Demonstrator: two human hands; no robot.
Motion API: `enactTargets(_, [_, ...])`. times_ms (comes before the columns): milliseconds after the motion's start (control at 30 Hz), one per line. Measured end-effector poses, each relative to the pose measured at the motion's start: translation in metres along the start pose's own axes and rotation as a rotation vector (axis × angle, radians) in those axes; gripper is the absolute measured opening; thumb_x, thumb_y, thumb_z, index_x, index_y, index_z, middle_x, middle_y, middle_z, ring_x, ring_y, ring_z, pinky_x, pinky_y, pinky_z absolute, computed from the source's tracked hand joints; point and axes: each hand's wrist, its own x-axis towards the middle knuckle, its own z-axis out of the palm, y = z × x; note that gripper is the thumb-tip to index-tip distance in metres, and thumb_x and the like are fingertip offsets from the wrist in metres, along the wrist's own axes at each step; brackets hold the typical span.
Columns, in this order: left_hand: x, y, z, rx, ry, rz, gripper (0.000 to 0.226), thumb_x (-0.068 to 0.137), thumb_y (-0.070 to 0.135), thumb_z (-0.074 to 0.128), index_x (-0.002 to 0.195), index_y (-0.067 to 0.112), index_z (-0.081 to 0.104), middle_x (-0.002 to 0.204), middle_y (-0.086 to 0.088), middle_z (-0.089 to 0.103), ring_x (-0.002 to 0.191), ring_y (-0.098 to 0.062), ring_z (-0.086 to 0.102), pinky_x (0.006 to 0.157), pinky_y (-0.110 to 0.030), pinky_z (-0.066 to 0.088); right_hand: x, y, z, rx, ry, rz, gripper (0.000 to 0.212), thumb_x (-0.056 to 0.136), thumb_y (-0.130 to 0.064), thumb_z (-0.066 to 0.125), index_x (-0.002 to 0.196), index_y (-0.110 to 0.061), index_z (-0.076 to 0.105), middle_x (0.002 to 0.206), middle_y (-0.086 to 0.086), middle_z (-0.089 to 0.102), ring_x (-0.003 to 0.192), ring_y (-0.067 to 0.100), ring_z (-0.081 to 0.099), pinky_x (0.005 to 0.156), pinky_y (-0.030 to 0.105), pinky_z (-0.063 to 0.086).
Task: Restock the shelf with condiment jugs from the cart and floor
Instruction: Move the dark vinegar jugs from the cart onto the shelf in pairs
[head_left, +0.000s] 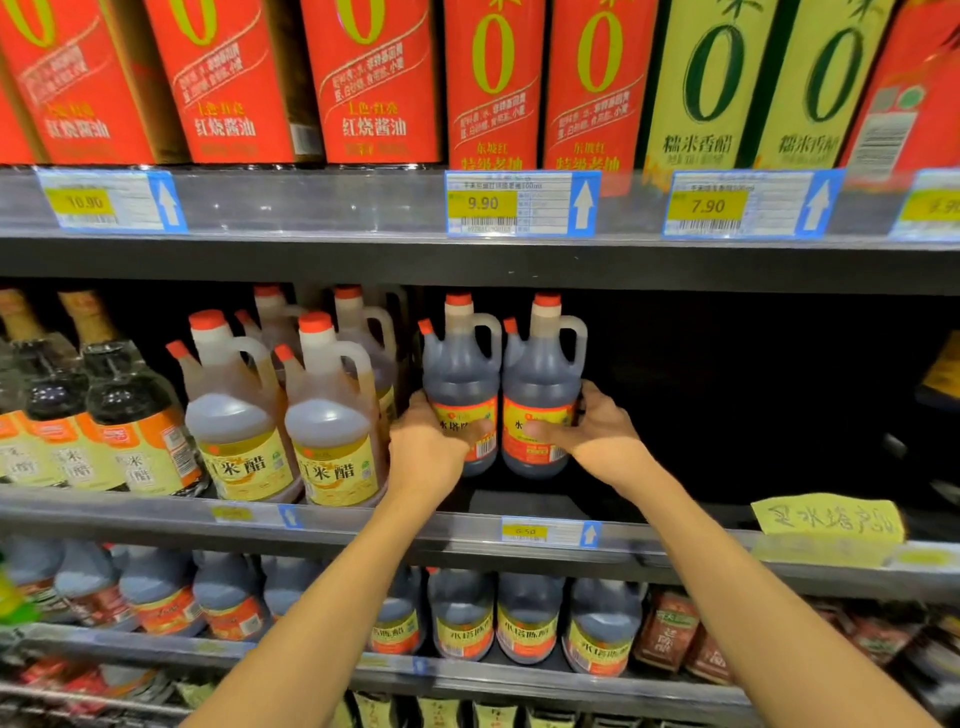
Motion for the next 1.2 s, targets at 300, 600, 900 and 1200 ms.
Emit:
enactTargets(300, [0.028, 0.007, 0.007, -0.011, -0.009, -0.093, 0.070, 0.077, 0.034, 0.085, 0.130, 0.004, 0.050, 0.131, -0.015, 0.064, 0.121, -0.036, 0.059, 0.092, -0.035, 0.046, 0.020, -0.006, 0.008, -0.032, -0.002, -0.033, 0.072, 0.077, -0.034, 0.085, 0.138, -0.018, 0.049, 0.133, 0.004, 0.064, 0.121, 0.023, 0.062, 0.089, 0.028, 0.048])
enactTargets(600, [0.042, 0.000, 0.013, -0.008, 0.014, -0.069, 0.065, 0.079, 0.033, 0.083, 0.127, 0.005, 0.050, 0.131, -0.016, 0.062, 0.125, -0.039, 0.054, 0.097, -0.042, 0.045, 0.037, 0.000, 0.015, 0.018, -0.024, -0.044, 0.071, 0.077, -0.034, 0.085, 0.137, -0.018, 0.050, 0.133, 0.004, 0.064, 0.122, 0.023, 0.061, 0.100, 0.036, 0.052])
enactTargets(900, [0.050, -0.001, 0.015, -0.064, 0.007, -0.082, 0.068, 0.080, 0.032, 0.083, 0.134, 0.008, 0.049, 0.138, -0.015, 0.058, 0.130, -0.037, 0.052, 0.101, -0.040, 0.044, 0.048, 0.000, 0.018, 0.113, -0.053, -0.052, 0.067, 0.079, -0.024, 0.085, 0.137, -0.017, 0.051, 0.130, 0.005, 0.065, 0.119, 0.022, 0.062, 0.099, 0.037, 0.052])
enactTargets(1200, [0.054, -0.002, 0.018, -0.120, 0.016, -0.070, 0.066, 0.080, 0.029, 0.084, 0.132, 0.006, 0.051, 0.136, -0.013, 0.060, 0.128, -0.033, 0.054, 0.099, -0.037, 0.045, 0.057, 0.005, 0.022, 0.150, -0.060, -0.062, 0.068, 0.078, -0.025, 0.085, 0.137, -0.018, 0.052, 0.130, 0.006, 0.066, 0.121, 0.024, 0.062, 0.103, 0.048, 0.052])
